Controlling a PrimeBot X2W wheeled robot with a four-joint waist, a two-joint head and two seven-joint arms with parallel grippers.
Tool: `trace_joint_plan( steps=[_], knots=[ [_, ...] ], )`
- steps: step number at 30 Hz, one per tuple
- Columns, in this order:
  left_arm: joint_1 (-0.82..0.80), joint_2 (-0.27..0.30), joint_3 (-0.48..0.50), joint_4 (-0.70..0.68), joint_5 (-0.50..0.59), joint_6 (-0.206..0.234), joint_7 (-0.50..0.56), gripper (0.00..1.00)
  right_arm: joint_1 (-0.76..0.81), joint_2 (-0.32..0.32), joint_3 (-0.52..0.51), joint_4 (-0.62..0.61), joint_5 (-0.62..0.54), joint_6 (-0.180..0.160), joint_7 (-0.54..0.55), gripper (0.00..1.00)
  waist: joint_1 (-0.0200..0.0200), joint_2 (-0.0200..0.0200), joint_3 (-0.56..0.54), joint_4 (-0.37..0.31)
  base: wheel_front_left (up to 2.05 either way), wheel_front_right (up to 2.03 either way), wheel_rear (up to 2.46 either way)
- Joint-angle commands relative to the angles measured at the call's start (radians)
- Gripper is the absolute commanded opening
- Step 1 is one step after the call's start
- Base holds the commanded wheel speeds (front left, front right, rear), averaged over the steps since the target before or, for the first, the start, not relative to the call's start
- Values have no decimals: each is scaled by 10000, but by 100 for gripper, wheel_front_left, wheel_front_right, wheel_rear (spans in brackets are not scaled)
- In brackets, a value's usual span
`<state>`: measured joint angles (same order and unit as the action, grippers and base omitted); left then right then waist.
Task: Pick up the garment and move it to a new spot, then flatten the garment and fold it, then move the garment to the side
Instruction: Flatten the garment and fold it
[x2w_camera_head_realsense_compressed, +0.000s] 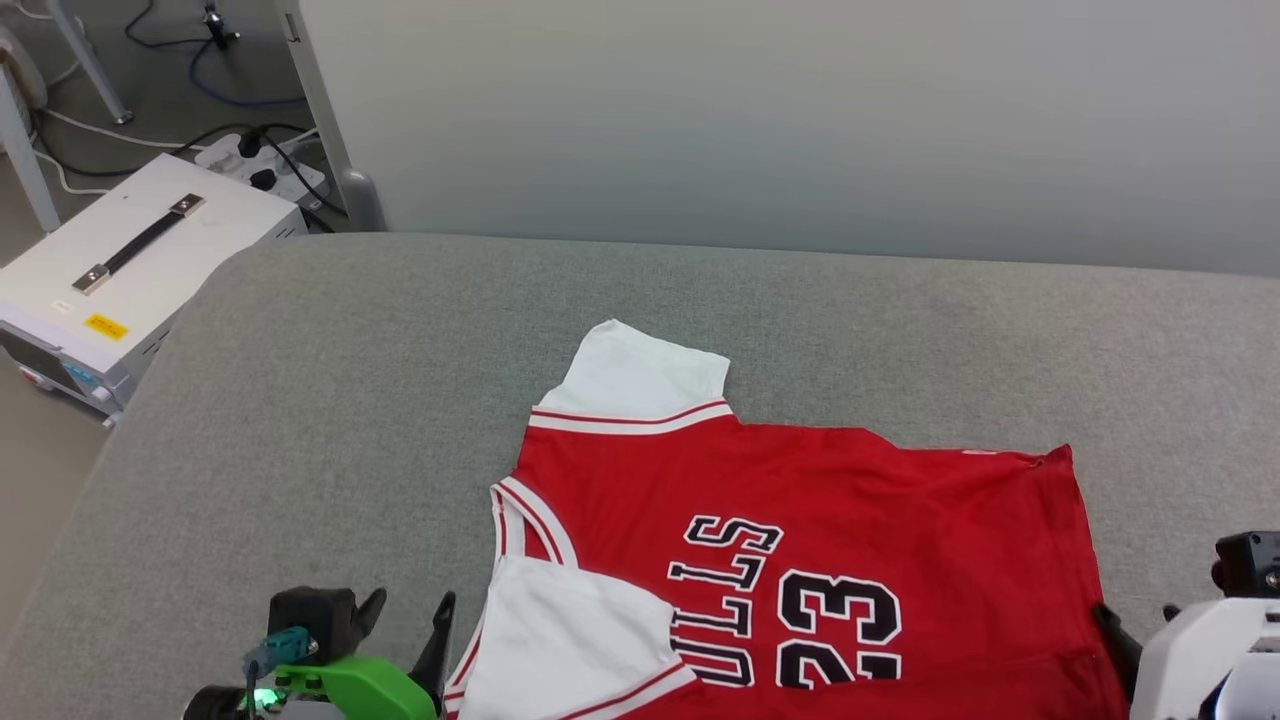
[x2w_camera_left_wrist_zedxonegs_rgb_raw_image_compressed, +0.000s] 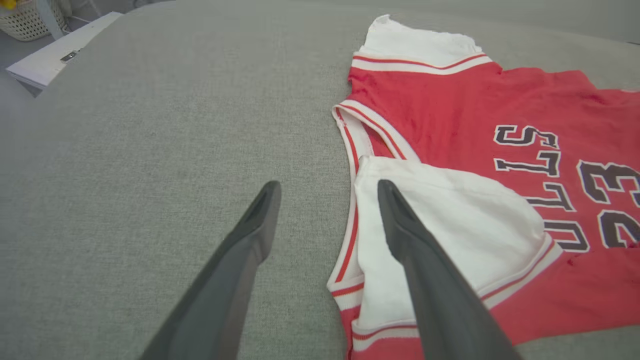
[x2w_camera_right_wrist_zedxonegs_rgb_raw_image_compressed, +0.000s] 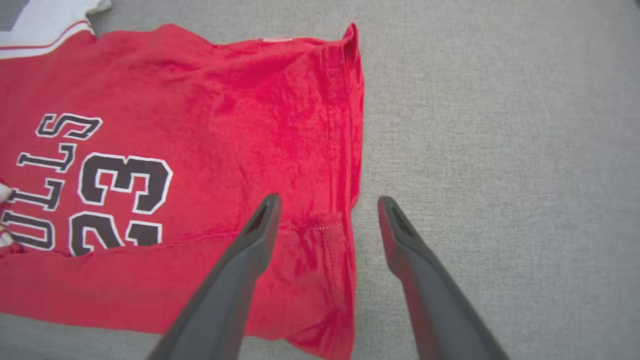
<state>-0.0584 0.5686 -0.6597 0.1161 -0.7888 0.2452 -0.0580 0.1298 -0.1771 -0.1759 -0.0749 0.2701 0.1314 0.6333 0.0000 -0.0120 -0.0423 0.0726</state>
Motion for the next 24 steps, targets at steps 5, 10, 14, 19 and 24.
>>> trace_joint_plan(
  steps=[5,10,14,19,24],
  knots=[
    [-272,-289,490,-242,248,-115,-1525,100,-479,-145,454,-489,74,-7,-1761,100,0,120,-300,17,0,0,0],
    [-243,-641,1221,-676,1004,-138,-2017,100,-569,-43,710,-735,209,-7,-3615,100,0,120,-338,30,0,0,0],
    [100,-1210,2188,-1125,1743,-337,-2032,100,-417,127,879,-772,117,-7,-4783,100,0,120,-283,27,0,0,0],
    [697,-2050,3317,-1446,2756,-996,-2035,100,-205,397,1165,-552,26,-7,-5887,100,0,120,-203,-34,0,0,0],
    [1163,-2750,4023,-1187,3449,-1815,-2036,100,-169,453,1479,-195,4,-7,-6568,100,0,120,-260,-128,0,0,0]
  ],
)
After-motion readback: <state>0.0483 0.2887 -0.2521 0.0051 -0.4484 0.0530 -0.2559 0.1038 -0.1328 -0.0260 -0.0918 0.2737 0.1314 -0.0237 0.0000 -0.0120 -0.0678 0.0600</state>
